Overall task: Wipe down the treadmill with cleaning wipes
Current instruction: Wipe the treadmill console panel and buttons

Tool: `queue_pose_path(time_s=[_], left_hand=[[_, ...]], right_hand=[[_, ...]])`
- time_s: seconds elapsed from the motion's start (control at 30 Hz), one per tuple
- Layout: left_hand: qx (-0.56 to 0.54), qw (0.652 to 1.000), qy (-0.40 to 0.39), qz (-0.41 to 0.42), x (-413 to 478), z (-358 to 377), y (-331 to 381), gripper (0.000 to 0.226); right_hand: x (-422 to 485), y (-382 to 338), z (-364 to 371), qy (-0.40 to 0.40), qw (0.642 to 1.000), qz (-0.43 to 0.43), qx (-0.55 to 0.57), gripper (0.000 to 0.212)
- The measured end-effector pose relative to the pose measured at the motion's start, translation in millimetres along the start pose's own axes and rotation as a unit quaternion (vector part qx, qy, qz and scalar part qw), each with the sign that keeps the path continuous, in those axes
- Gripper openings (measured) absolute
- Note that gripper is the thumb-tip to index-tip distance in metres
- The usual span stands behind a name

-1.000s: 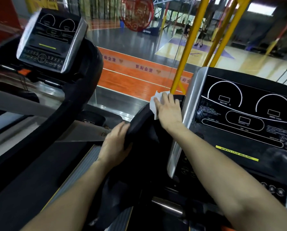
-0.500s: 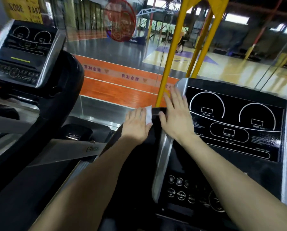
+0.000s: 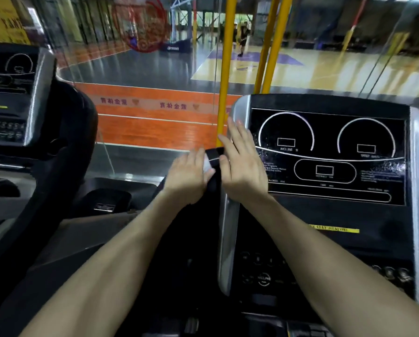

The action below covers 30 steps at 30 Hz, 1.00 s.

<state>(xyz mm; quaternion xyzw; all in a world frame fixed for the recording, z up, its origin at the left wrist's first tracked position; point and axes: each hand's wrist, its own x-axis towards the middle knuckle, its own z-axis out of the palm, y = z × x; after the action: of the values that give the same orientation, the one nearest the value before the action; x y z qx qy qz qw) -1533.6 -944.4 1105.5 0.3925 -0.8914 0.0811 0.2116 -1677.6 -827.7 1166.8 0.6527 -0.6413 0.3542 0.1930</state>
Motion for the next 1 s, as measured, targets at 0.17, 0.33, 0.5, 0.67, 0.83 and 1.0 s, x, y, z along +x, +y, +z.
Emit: queue_pose_path(time_s=[0.17, 0.33, 0.5, 0.67, 0.83, 1.0], left_hand=[[0.011, 0.998, 0.007, 0.057, 15, -2, 19, 0.067], [-0.086, 0.991, -0.028, -0.103, -108, -7, -43, 0.072], [0.012, 0.99, -0.01, -0.137, -78, 7, -26, 0.073], [0.039, 0.995, -0.012, -0.092, -34, 6, -1, 0.073], [-0.034, 0.981, 0.004, -0.19, -139, -5, -21, 0.075], [0.058, 0.964, -0.036, -0.257, -256, -8, -9, 0.074]], right_hand=[[1, 5, -3, 0.001, 1.0, -0.009, 0.004, 0.048], [-3, -1, -5, 0.005, 1.0, 0.001, -0.007, 0.04], [-3, -1, -3, 0.013, 1.0, -0.014, -0.004, 0.027], [-2, 4, -4, 0.002, 0.999, -0.033, -0.017, 0.025], [-1, 7, -2, 0.027, 0.998, -0.045, -0.028, 0.023], [-14, -27, 17, -0.161, 0.953, -0.223, -0.124, 0.052]])
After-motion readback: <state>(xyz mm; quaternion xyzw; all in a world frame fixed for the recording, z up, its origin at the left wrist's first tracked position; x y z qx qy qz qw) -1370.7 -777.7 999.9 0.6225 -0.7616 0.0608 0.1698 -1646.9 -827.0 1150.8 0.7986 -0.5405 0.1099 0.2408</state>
